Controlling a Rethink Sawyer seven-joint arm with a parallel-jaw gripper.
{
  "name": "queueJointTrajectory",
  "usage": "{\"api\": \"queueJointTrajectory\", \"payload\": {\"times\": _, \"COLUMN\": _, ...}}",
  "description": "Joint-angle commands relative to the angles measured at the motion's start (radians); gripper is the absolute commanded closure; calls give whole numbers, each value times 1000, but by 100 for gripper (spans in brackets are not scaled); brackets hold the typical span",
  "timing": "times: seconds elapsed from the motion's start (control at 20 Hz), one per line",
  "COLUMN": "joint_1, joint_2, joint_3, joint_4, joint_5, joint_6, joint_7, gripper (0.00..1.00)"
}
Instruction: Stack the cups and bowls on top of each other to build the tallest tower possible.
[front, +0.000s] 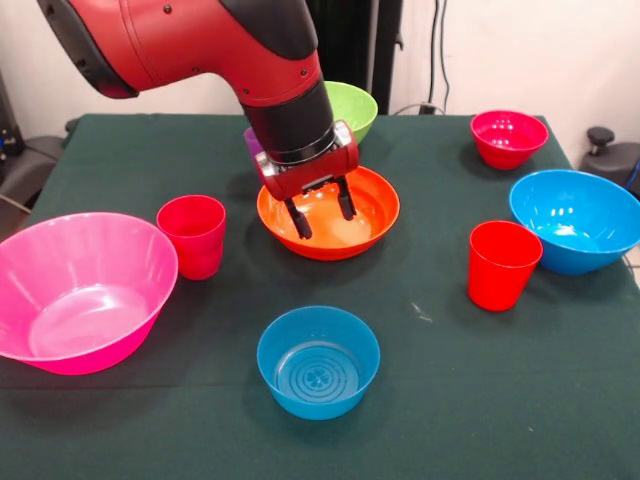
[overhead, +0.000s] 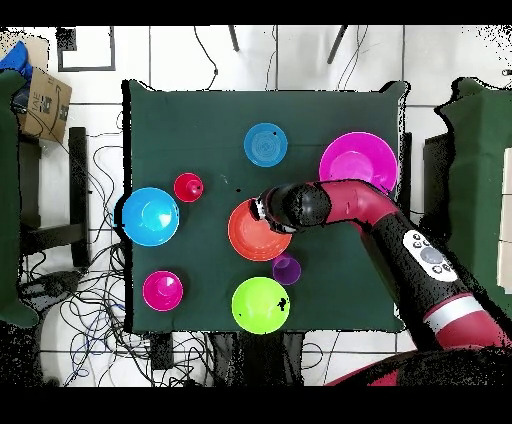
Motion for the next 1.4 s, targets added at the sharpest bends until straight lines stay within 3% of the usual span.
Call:
{"api": "queueJointTrajectory", "payload": {"times": 0.05, "joint_1": 3, "joint_2": 7, "joint_3": 11, "joint_4": 50, "joint_5": -103, "joint_6": -38, "joint_7": -213, "gripper": 0}}
{"api": "queueJointTrajectory", "payload": {"times": 0.2, "joint_1": 30, "joint_2": -60, "joint_3": -45, "joint_4": 90, "joint_5": -55, "joint_6": -94, "joint_7": 34, "gripper": 0}}
{"api": "queueJointTrajectory", "payload": {"times": 0.35, "joint_1": 97, "joint_2": -140, "joint_3": -141, "joint_4": 148, "joint_5": 40, "joint_6": -180, "joint_7": 357, "gripper": 0}}
{"api": "queueJointTrajectory", "payload": {"times": 0.5, "joint_1": 201, "joint_2": -184, "joint_3": -269, "joint_4": 174, "joint_5": 143, "joint_6": -288, "joint_7": 637, "gripper": 0}}
{"api": "queueJointTrajectory", "payload": {"times": 0.6, "joint_1": 275, "joint_2": -190, "joint_3": -361, "joint_4": 175, "joint_5": 201, "joint_6": -349, "joint_7": 758, "gripper": 0}}
{"api": "queueJointTrajectory", "payload": {"times": 0.85, "joint_1": 382, "joint_2": -188, "joint_3": -494, "joint_4": 219, "joint_5": 347, "joint_6": -438, "joint_7": 911, "gripper": 0}}
{"api": "queueJointTrajectory", "payload": {"times": 1.05, "joint_1": 477, "joint_2": -199, "joint_3": -590, "joint_4": 233, "joint_5": 409, "joint_6": -459, "joint_7": 1026, "gripper": 0}}
{"api": "queueJointTrajectory", "payload": {"times": 1.4, "joint_1": 557, "joint_2": -166, "joint_3": -660, "joint_4": 225, "joint_5": 409, "joint_6": -490, "joint_7": 1097, "gripper": 0}}
